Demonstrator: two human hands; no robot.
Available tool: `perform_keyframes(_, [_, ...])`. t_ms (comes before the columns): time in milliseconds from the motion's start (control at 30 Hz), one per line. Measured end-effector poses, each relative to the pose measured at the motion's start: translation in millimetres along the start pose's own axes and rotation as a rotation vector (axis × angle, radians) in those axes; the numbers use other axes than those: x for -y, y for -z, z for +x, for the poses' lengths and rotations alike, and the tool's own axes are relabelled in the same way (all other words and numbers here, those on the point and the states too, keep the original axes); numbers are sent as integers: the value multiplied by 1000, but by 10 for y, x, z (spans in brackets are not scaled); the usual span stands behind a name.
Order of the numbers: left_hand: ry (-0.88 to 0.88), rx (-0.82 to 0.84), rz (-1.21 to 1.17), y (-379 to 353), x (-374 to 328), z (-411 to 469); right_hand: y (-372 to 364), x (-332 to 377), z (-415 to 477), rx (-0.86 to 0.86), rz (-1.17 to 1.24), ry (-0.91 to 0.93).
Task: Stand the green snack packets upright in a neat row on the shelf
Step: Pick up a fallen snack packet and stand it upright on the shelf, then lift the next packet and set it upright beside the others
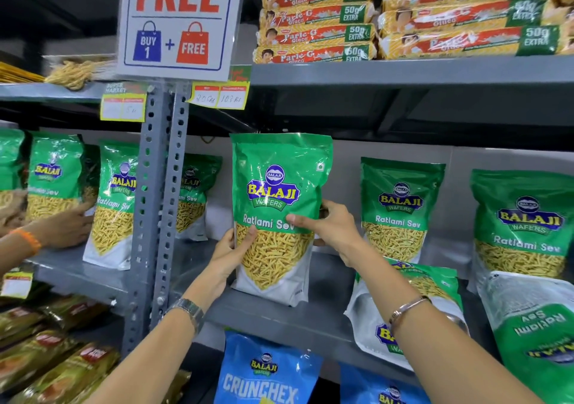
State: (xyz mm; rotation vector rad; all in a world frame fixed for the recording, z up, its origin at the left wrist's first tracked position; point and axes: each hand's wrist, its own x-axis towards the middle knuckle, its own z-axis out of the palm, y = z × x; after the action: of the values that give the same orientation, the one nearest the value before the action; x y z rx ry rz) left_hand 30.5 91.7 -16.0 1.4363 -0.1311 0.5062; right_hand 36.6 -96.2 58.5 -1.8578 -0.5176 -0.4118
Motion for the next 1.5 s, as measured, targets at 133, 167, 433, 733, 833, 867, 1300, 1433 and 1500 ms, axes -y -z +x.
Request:
perform_keyframes(133, [-3, -10, 0, 23, -35, -93, -17, 47, -82, 14, 4, 13])
perform_keyframes(167, [-5, -12, -4, 30, -45, -118, -22, 59, -100, 18, 9, 12])
perform_keyframes(433, [-38, -14, -33, 41, -83, -196, -57, 83, -174, 1, 34, -3])
perform_keyframes(733, [-308, -477, -44, -113, -175, -502, 109, 147, -317, 86, 95, 0])
perform_keyframes(833, [-463, -343, -26, -514, -265, -759, 406, 164, -432, 22, 90, 33])
perform_keyframes(867, [-449, -219, -10, -700, -295, -836, 528, 149, -474, -3, 62, 43])
perform_keyframes(1300, [490, 594, 239, -1765, -15, -182, 1419, -564, -1067, -132, -18, -439])
perform_keyframes(1433, [498, 507, 161, -1732, -35, -204, 1393, -589, -1099, -108, 127, -467])
perform_keyframes(1500, [453, 455, 153, -1701, -138, -287, 1409, -588, -1099, -126, 137, -456])
